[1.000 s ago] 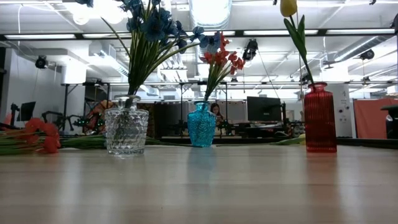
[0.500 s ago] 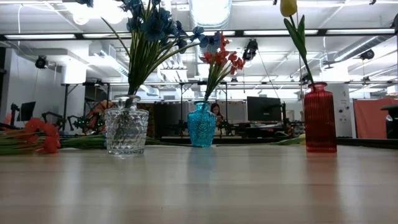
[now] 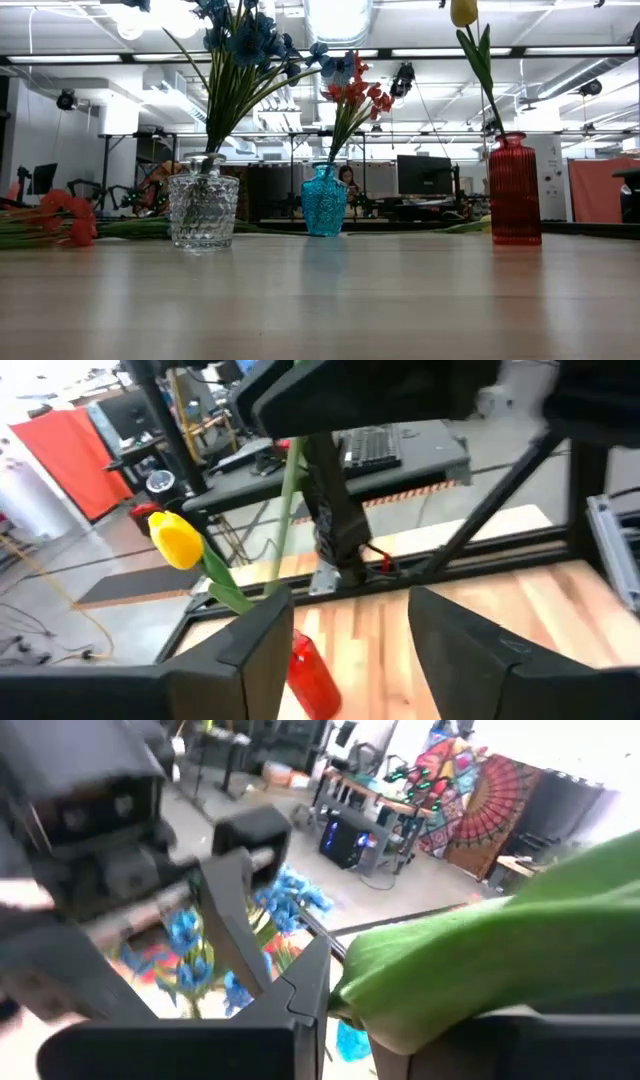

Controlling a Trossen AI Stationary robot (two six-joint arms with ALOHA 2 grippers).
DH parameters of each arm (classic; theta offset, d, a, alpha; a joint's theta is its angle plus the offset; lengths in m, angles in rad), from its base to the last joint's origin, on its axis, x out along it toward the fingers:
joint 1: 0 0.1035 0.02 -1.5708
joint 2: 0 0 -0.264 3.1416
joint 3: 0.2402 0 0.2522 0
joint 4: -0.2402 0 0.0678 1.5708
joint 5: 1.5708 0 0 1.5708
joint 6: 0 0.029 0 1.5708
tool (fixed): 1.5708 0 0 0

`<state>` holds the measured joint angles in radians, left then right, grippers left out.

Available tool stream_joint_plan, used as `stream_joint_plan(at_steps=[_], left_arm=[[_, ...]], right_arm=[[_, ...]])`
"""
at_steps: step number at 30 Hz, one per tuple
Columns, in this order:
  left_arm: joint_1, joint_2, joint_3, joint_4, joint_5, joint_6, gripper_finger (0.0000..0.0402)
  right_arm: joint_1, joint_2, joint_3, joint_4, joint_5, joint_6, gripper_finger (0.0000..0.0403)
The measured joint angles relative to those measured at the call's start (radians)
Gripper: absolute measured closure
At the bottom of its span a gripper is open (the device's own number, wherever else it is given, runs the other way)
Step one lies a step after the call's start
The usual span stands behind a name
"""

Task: Sort flowers into vase by color
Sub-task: Put the bottom yellow flower into the red vase

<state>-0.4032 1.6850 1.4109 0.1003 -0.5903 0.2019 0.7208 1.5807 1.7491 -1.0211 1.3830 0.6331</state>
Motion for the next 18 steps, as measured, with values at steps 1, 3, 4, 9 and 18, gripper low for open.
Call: stream_joint_plan(at_steps=[1, 3, 4, 9, 18], left_arm=[[-0.009, -0.008, 0.000, -0.011, 0.000, -0.004, 0.0216], [-0.029, -0.031, 0.000, -0.047, 0.002, -0.009, 0.0212], [-0.040, -0.042, 0.000, -0.066, 0.002, -0.013, 0.0211], [-0.097, -0.124, 0.000, -0.194, 0.001, -0.056, 0.0210], [-0.213, -0.267, 0.000, -0.366, -0.010, -0.113, 0.0209]], right_arm=[[-0.001, -0.005, 0.004, -0.001, -0.020, -0.010, 0.0360], [-0.002, -0.019, 0.014, -0.010, -0.063, -0.020, 0.0360], [-0.002, -0.026, 0.022, -0.025, -0.098, -0.020, 0.0360], [-0.028, -0.078, 0.042, -0.128, -0.335, 0.037, 0.0360], [-0.034, -0.136, 0.018, -0.511, -0.452, 0.390, 0.0360]])
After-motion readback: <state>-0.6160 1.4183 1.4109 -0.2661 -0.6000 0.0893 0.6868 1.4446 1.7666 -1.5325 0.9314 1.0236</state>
